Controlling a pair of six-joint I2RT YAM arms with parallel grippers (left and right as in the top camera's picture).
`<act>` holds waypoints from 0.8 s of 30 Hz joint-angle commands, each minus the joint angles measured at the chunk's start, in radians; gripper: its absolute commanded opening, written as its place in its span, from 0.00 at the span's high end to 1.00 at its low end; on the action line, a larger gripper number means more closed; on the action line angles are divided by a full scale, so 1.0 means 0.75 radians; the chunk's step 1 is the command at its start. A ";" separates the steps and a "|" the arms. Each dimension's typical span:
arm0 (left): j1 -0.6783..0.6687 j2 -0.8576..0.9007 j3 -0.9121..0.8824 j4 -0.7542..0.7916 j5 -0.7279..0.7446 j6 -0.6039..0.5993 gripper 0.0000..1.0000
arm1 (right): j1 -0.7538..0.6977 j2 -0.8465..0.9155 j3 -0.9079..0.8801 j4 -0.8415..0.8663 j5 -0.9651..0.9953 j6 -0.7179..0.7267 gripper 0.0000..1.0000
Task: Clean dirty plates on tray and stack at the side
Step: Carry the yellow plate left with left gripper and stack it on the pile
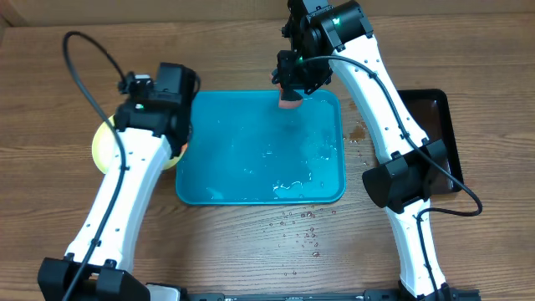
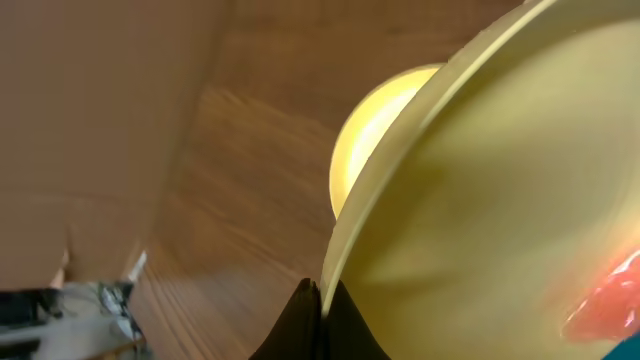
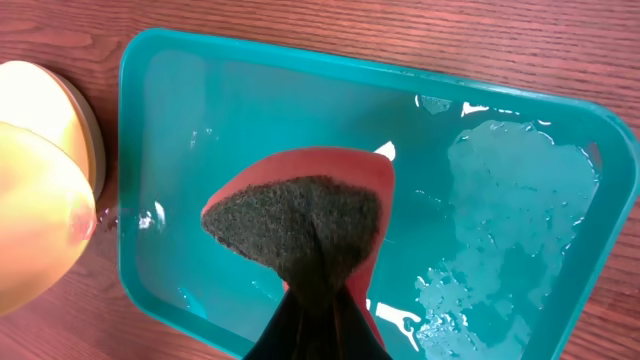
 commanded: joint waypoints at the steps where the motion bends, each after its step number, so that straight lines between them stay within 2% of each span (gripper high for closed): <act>1: -0.085 -0.025 0.030 0.036 -0.246 -0.053 0.96 | -0.003 -0.021 0.025 0.002 0.029 -0.010 0.96; 7: -0.303 -0.025 0.030 0.169 -0.623 -0.053 0.96 | -0.003 -0.021 0.025 0.002 0.033 -0.010 0.96; 14: -0.503 -0.025 0.030 0.295 -0.950 -0.053 0.96 | -0.004 -0.021 0.025 -0.003 0.033 -0.010 0.96; 24: -0.579 -0.025 0.030 0.363 -0.950 -0.043 0.96 | -0.004 -0.021 0.025 -0.028 0.033 -0.010 0.96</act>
